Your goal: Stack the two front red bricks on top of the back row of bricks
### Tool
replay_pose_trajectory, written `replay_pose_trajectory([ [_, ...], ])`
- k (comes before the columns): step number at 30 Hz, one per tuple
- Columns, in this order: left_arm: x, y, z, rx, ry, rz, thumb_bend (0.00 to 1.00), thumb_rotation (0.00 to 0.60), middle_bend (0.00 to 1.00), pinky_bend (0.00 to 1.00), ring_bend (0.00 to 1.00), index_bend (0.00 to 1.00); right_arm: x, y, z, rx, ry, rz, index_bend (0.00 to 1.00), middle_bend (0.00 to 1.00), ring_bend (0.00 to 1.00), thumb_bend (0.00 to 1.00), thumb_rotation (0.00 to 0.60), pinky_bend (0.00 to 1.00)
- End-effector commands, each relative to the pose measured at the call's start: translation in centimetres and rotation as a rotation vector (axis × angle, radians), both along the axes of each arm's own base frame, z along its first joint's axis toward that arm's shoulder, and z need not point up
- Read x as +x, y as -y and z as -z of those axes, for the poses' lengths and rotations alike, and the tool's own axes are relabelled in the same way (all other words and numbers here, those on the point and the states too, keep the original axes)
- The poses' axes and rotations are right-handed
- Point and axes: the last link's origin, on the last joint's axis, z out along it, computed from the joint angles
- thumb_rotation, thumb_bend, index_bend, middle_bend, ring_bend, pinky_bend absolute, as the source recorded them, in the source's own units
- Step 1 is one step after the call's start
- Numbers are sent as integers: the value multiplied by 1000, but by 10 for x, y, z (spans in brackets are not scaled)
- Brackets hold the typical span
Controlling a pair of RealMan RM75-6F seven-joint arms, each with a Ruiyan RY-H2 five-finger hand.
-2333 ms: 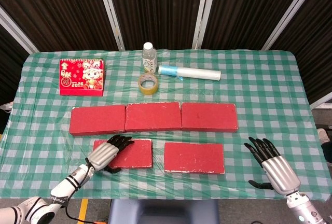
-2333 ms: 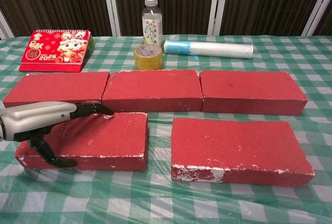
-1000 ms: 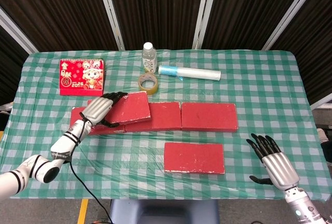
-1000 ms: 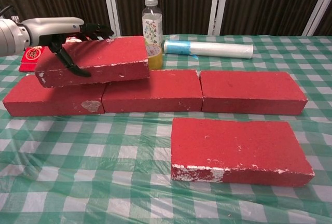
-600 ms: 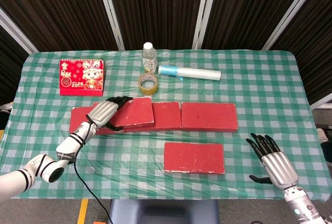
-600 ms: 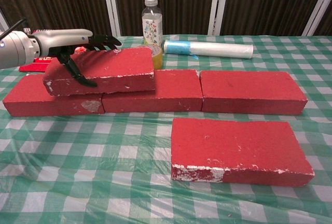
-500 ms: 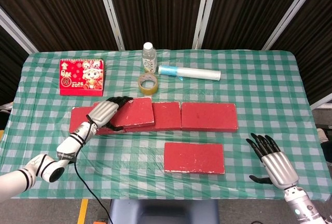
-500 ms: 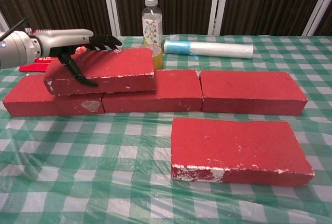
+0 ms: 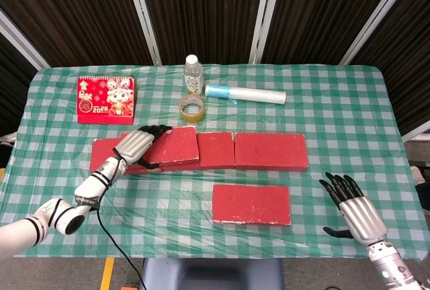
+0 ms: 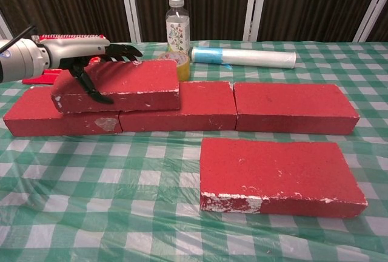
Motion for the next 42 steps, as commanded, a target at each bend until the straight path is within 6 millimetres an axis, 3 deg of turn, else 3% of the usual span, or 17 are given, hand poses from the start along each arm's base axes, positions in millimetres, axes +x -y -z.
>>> replay_pose_trajectory([
  [1, -1, 0, 0, -1, 0, -1, 239, 600, 132, 332, 345, 0, 0, 0, 0, 0, -1, 1, 0, 0, 0, 58, 600, 0],
  [13, -2, 0, 1, -21, 4, -11, 231, 600, 76, 194, 89, 0, 0, 1, 1, -3, -5, 4, 0, 0, 0, 58, 600, 0],
  [24, -2, -1, 2, -27, 13, -12, 231, 600, 36, 130, 2, 0, -1, 1, 2, -4, -9, 7, 0, 0, 0, 58, 600, 0],
  [42, 1, 3, 4, -46, 8, -10, 229, 600, 0, 110, 0, 0, -1, 1, 1, -5, -11, 9, 0, 0, 0, 58, 600, 0],
])
